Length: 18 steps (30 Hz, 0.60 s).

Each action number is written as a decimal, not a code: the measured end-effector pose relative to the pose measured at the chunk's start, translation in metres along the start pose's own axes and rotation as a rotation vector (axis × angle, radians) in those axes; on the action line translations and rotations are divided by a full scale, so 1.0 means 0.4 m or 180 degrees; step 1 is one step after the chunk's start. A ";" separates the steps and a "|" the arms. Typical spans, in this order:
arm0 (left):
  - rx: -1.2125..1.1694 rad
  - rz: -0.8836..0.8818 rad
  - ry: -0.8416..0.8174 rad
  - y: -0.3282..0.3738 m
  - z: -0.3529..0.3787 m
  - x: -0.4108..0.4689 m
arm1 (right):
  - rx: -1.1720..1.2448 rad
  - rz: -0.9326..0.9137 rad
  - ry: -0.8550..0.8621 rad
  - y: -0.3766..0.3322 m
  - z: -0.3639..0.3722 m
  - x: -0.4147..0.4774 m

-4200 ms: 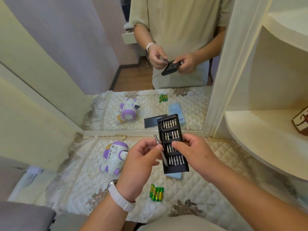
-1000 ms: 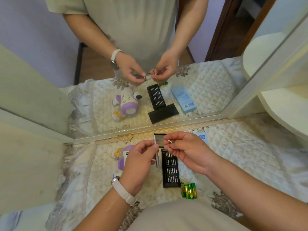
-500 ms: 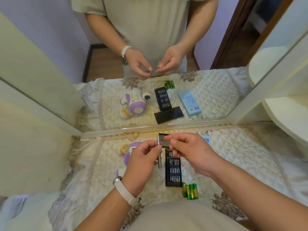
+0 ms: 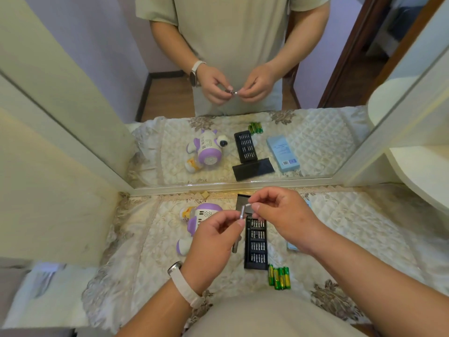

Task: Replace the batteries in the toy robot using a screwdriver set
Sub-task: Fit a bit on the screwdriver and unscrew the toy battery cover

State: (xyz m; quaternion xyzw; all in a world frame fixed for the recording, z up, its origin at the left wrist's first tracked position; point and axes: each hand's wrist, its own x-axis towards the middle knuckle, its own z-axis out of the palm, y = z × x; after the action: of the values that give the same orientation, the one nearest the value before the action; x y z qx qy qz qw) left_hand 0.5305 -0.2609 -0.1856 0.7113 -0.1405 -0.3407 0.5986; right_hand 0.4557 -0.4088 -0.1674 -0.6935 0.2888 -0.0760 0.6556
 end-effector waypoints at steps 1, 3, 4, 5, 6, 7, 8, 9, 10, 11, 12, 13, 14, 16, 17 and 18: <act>0.0007 -0.0005 -0.0018 0.001 0.001 -0.004 | -0.0036 -0.0043 0.0006 0.000 -0.001 -0.004; 0.0047 0.0013 -0.0070 0.006 0.004 -0.011 | -0.0106 -0.0124 0.0007 -0.003 -0.003 -0.011; 0.0065 0.0026 -0.0089 0.008 0.005 -0.014 | -0.0129 -0.0152 0.0001 -0.004 -0.005 -0.014; 0.0067 0.0030 -0.0100 0.010 0.005 -0.017 | -0.0154 -0.0172 -0.0013 -0.006 -0.007 -0.017; 0.0059 0.0020 -0.0103 0.010 0.005 -0.019 | -0.0188 -0.0191 -0.0031 -0.007 -0.009 -0.020; 0.0053 -0.0004 -0.0101 0.011 0.004 -0.021 | -0.0226 -0.0210 -0.0054 -0.007 -0.011 -0.023; 0.0055 -0.0021 -0.0100 0.010 0.002 -0.022 | -0.0264 -0.0229 -0.0075 -0.007 -0.011 -0.025; 0.0069 -0.0023 -0.0103 0.010 0.000 -0.023 | -0.0289 -0.0237 -0.0086 -0.006 -0.011 -0.029; 0.0091 -0.0011 -0.0112 0.009 -0.001 -0.023 | -0.0298 -0.0235 -0.0085 -0.004 -0.010 -0.031; 0.0114 0.0007 -0.0124 0.009 -0.003 -0.025 | -0.0292 -0.0228 -0.0073 -0.002 -0.009 -0.035; 0.0126 0.0024 -0.0137 0.010 -0.003 -0.027 | -0.0283 -0.0223 -0.0046 -0.001 -0.008 -0.038; 0.0128 0.0037 -0.0152 0.010 -0.004 -0.029 | -0.0271 -0.0219 -0.0007 -0.001 -0.008 -0.041; 0.0129 0.0049 -0.0169 0.010 -0.006 -0.031 | -0.0255 -0.0214 0.0041 -0.001 -0.007 -0.044; 0.0147 0.0070 -0.0206 0.007 -0.008 -0.035 | -0.0239 -0.0195 0.0111 -0.002 -0.006 -0.048; 0.0149 0.0073 -0.0217 0.006 -0.010 -0.036 | -0.0248 -0.0184 0.0121 -0.003 -0.004 -0.051; 0.0146 0.0071 -0.0227 0.004 -0.012 -0.036 | -0.0279 -0.0178 0.0118 -0.004 -0.001 -0.053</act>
State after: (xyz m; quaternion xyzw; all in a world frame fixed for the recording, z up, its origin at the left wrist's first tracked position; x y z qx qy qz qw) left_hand 0.5234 -0.2488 -0.1793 0.7106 -0.1774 -0.3558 0.5805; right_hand 0.4386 -0.3987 -0.1602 -0.7278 0.2846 -0.0944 0.6168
